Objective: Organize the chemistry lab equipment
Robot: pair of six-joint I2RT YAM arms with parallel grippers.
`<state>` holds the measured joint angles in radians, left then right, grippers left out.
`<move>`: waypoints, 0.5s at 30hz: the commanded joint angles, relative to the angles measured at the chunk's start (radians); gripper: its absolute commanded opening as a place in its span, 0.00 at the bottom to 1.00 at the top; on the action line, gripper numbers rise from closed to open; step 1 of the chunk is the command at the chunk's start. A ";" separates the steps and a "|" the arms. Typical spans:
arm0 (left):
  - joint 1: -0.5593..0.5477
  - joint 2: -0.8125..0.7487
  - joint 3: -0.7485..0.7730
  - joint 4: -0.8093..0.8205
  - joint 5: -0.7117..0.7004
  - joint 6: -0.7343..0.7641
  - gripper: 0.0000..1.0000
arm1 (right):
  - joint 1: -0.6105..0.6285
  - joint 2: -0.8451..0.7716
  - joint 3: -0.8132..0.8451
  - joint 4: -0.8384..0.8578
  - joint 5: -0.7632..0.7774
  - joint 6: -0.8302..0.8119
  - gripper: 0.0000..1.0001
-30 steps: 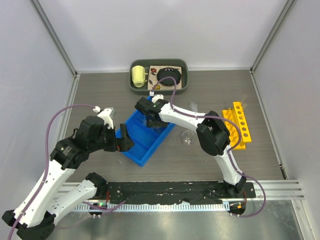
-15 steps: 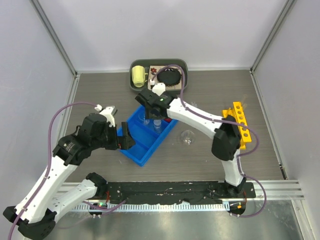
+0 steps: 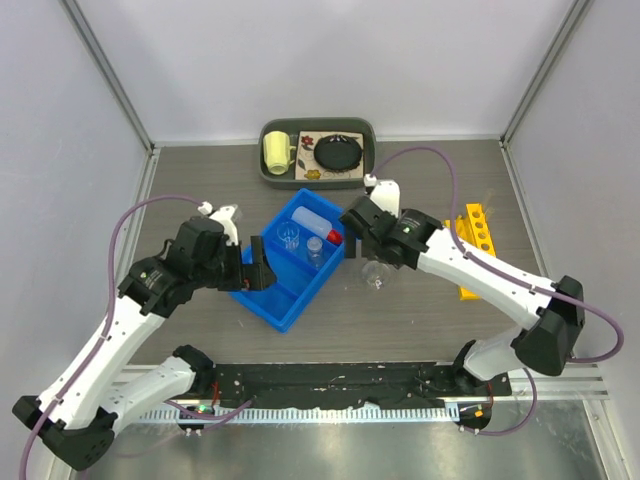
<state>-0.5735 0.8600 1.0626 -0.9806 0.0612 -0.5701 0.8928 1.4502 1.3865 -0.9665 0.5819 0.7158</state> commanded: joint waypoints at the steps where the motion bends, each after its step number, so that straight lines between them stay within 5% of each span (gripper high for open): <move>1: 0.006 0.022 0.039 0.056 -0.020 -0.017 1.00 | -0.035 -0.108 -0.125 0.035 -0.002 -0.010 0.98; 15: 0.006 0.091 0.033 0.105 -0.044 -0.059 1.00 | -0.140 -0.120 -0.310 0.199 -0.157 -0.041 0.82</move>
<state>-0.5735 0.9428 1.0637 -0.9215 0.0353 -0.6186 0.7769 1.3289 1.0996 -0.8696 0.4873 0.6949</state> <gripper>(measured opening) 0.996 0.830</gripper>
